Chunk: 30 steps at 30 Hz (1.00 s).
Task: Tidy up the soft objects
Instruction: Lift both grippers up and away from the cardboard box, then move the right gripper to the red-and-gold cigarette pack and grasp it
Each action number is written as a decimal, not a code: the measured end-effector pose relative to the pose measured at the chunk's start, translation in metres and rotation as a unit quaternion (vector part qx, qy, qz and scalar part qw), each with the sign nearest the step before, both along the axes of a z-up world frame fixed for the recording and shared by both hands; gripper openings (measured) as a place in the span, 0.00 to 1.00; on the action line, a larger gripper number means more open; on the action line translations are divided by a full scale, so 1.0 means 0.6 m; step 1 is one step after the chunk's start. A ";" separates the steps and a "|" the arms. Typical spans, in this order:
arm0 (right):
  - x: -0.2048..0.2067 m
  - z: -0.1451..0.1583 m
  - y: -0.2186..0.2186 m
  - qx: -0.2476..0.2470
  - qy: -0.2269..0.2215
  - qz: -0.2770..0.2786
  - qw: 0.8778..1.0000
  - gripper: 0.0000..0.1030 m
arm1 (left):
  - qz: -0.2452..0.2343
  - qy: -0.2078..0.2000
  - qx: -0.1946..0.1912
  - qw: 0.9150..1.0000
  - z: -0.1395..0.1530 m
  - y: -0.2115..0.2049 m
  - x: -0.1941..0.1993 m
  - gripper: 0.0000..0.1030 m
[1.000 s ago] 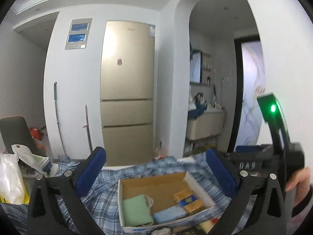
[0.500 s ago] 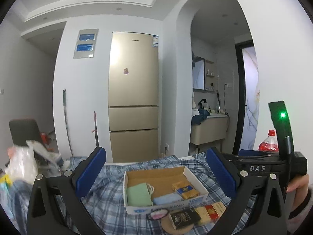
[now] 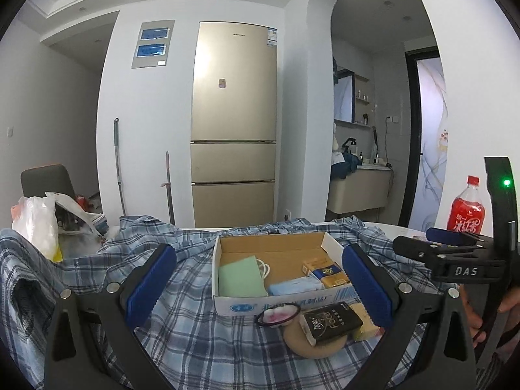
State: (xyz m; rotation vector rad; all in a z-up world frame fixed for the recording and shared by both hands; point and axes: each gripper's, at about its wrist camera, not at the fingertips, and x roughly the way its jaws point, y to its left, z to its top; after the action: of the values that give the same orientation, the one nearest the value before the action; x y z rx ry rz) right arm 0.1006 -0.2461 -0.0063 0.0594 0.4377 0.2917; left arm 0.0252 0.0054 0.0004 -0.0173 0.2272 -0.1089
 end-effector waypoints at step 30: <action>0.056 -0.017 -0.015 -0.014 0.144 0.056 0.988 0.95 | -0.026 0.018 -0.003 0.999 -0.008 -0.009 -0.001 1.00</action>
State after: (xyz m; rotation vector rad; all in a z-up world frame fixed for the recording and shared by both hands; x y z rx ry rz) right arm 0.1343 -0.2550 -0.0166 0.0499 0.7340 0.3896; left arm 0.0247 0.0002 -0.0042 -0.0193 0.2627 -0.1621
